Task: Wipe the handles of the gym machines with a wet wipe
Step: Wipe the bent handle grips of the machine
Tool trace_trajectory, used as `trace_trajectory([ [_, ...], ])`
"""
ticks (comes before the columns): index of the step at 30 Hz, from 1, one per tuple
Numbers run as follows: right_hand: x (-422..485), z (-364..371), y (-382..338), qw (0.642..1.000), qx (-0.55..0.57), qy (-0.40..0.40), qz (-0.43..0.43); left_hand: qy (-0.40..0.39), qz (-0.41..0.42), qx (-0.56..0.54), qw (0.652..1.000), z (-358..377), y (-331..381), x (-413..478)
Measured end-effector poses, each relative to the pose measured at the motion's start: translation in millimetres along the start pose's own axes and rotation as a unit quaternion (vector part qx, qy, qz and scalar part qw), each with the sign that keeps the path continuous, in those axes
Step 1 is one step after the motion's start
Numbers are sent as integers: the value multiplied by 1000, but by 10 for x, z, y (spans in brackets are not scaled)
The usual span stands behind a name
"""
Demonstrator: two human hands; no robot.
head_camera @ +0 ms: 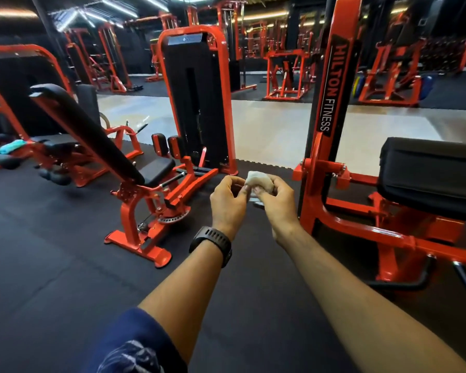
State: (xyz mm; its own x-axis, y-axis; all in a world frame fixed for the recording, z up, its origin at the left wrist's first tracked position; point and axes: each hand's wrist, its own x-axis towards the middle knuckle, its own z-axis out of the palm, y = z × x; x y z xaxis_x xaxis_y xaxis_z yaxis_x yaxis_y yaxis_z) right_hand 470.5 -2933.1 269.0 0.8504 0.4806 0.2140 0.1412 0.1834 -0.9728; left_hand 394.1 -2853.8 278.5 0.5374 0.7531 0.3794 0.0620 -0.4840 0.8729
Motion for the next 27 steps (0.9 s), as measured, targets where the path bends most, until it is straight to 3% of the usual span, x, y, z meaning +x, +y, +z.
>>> trace_trajectory([
  [5, 512, 240, 176, 996, 1, 78, 30, -76, 4, 3, 997, 172, -357, 707],
  [13, 1052, -244, 560, 978, -31, 204, 42, -202, 14, -30, 979, 1126, -623, 1157],
  [27, 1609, -1778, 1491, 875, -60, 471, 89, -457, 70, -22, 886, 3298, -778, 1185],
])
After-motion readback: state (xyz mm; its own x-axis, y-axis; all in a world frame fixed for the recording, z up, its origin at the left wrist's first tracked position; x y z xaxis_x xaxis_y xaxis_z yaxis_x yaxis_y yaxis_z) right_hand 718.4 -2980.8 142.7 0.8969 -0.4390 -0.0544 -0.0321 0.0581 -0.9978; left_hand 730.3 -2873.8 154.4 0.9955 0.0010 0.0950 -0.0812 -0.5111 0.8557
